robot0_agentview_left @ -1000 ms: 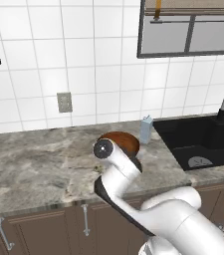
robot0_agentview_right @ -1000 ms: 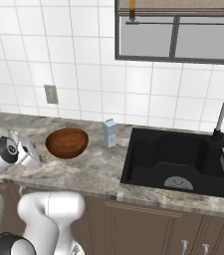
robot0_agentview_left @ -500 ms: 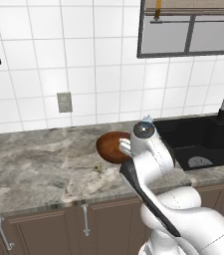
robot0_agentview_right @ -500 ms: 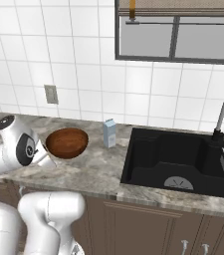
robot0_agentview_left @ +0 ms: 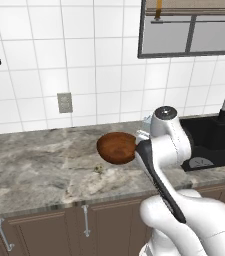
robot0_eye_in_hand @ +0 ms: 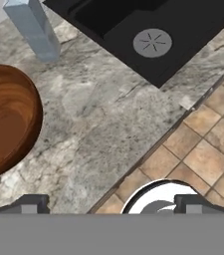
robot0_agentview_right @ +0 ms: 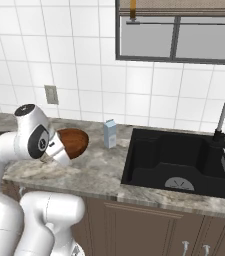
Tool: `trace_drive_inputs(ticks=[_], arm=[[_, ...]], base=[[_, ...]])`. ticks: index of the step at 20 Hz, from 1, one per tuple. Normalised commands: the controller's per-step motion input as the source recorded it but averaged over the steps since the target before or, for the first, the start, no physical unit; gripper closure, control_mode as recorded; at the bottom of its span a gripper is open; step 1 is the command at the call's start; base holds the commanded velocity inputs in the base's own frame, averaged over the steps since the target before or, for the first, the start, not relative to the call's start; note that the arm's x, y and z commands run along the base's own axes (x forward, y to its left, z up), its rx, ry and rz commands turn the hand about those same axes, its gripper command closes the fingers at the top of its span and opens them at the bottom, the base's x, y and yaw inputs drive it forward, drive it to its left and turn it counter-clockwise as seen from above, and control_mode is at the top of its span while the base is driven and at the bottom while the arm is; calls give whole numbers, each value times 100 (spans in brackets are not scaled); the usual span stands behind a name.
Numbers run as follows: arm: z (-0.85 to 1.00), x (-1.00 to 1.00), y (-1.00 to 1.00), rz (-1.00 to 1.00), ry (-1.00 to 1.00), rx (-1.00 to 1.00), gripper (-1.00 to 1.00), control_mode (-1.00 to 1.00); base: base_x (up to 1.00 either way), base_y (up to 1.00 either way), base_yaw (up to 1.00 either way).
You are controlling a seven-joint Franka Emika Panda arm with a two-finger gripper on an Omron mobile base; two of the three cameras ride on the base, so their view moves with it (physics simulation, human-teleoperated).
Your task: Gather the eggs and milk located in the vicinity of the sink area and place them right next to the bowl.
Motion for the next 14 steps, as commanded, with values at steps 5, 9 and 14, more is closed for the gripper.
trace_drive_inputs(ticks=[5, 9, 14], arm=[[3, -19, -48, -3, 7, 3, -100, -100], [0, -21, -48, -1, 0, 3, -100, -100], [0, -10, -24, 0, 0, 3, -100, -100]], base=[[0, 0, 0], [0, 0, 0], [0, 0, 0]])
